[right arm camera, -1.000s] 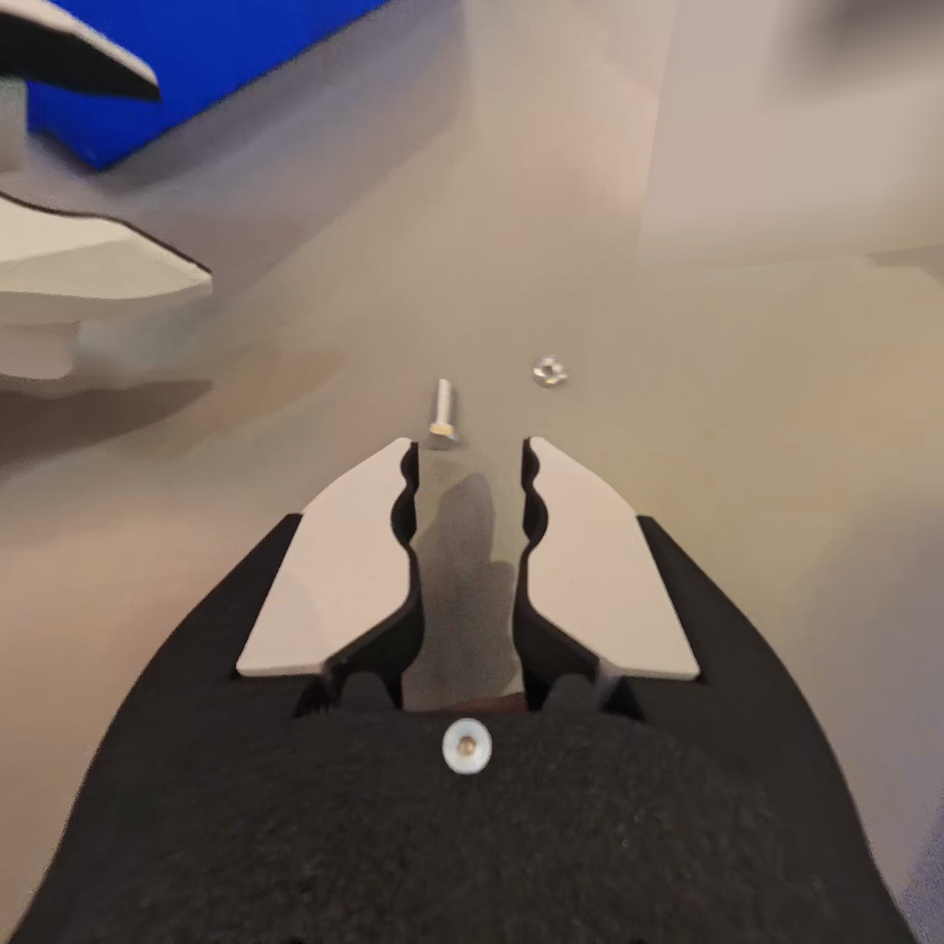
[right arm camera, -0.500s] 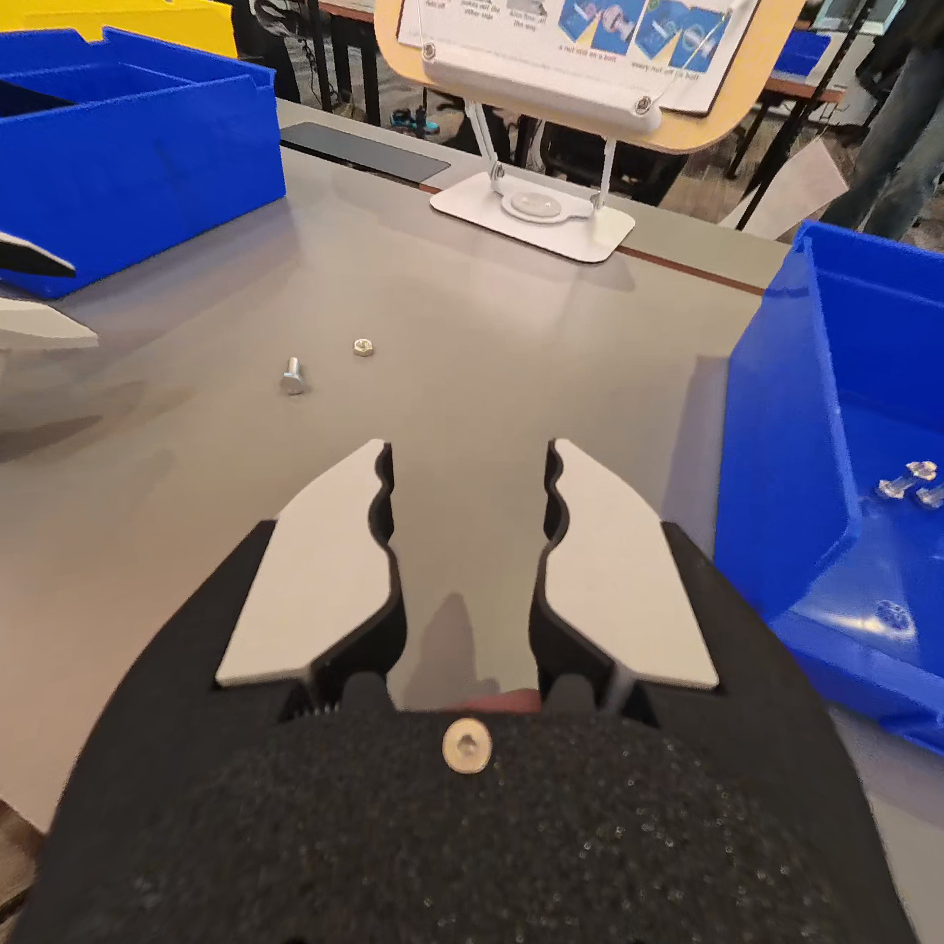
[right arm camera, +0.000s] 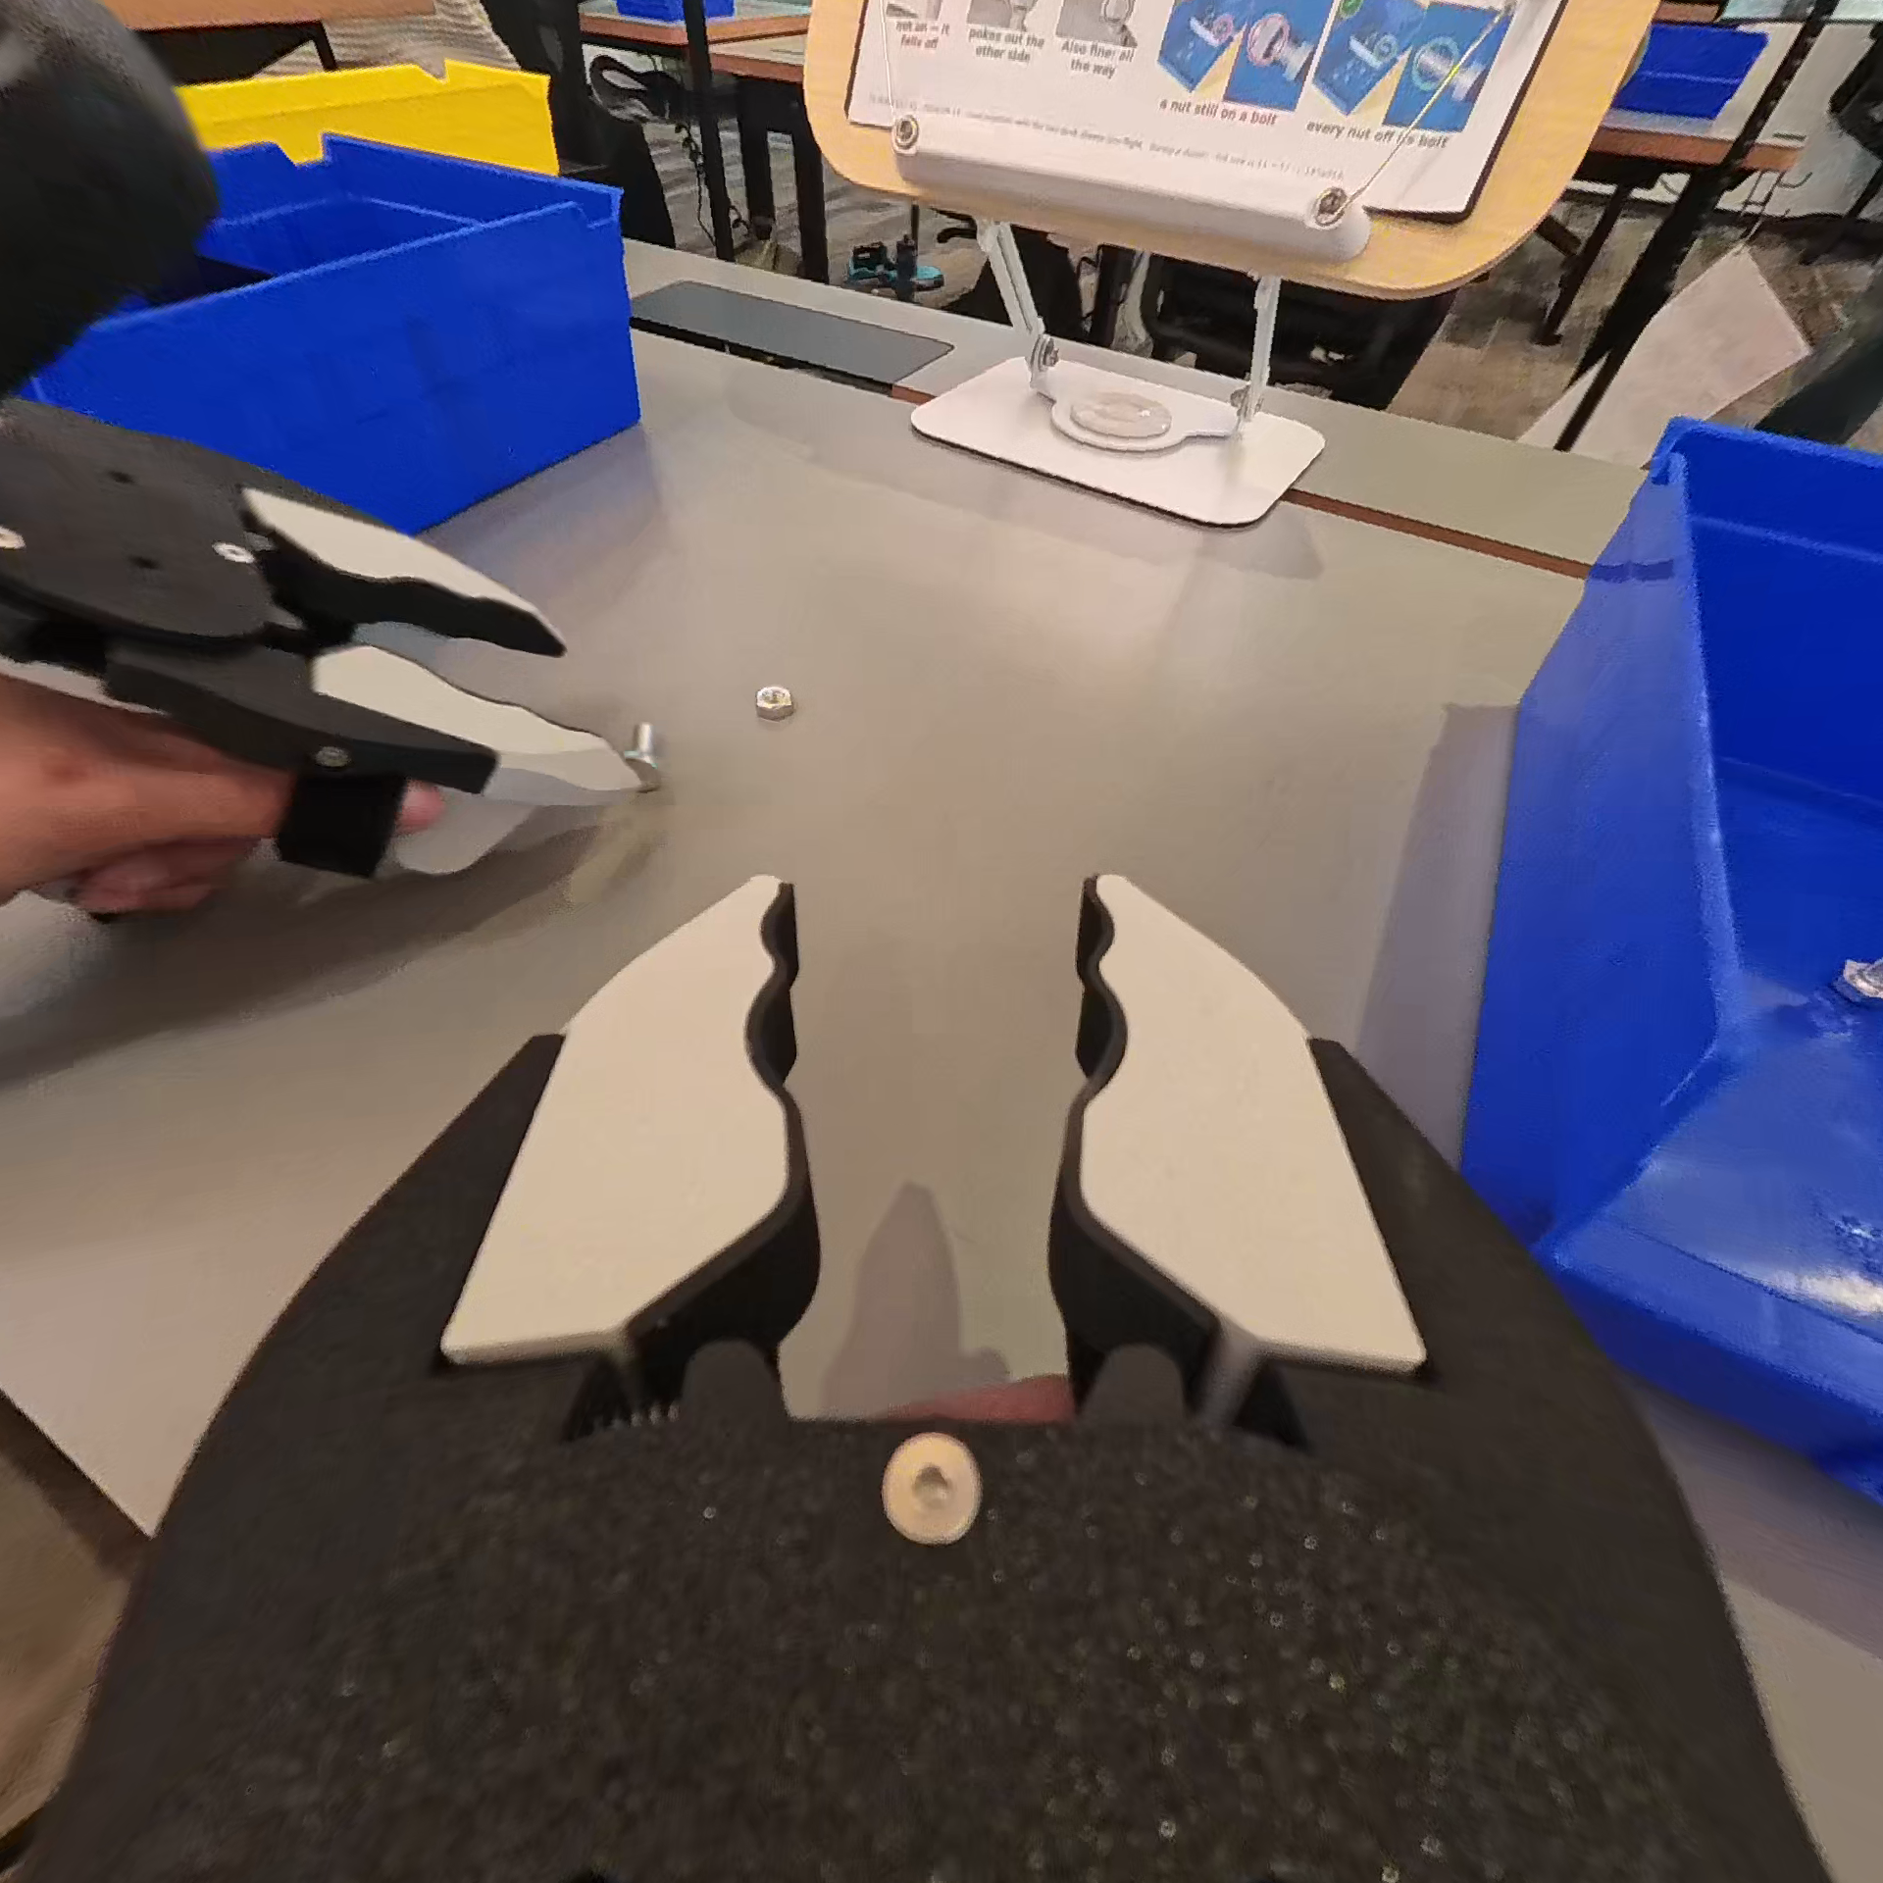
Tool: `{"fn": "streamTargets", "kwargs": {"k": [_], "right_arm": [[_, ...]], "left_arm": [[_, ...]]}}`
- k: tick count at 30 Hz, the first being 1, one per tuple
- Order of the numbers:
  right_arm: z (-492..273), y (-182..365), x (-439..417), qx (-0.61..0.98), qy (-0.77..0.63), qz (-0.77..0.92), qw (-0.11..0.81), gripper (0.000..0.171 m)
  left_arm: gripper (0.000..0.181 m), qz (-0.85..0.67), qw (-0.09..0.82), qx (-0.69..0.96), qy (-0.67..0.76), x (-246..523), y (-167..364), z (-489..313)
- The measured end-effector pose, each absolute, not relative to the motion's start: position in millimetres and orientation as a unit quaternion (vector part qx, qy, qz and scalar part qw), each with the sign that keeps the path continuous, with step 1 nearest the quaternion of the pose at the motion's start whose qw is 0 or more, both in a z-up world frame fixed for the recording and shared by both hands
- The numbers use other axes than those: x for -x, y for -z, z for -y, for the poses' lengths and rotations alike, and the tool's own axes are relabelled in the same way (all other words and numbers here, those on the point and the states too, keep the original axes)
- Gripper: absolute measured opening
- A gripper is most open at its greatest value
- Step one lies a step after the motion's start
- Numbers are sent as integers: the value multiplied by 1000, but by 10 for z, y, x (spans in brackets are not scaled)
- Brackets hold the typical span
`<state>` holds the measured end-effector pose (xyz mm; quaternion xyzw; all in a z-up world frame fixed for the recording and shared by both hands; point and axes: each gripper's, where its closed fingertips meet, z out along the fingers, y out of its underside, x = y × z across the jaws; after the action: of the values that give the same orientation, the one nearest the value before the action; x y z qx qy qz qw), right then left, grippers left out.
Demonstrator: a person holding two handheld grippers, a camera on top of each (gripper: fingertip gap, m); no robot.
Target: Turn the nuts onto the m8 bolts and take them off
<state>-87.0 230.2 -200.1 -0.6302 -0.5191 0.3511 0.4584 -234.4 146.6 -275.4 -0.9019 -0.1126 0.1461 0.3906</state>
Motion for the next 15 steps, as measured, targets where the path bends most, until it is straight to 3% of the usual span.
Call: {"fn": "streamTargets", "kwargs": {"k": [7, 15], "right_arm": [[-2317, 1999, 868, 633, -362, 518, 447, 51], [-2276, 2056, 887, 632, -363, 528, 436, 49]], "left_arm": [[67, 130, 360, 917, -116, 2423, 2878, -1592], [67, 153, 341, 917, -142, 2745, 2856, -1158]]}}
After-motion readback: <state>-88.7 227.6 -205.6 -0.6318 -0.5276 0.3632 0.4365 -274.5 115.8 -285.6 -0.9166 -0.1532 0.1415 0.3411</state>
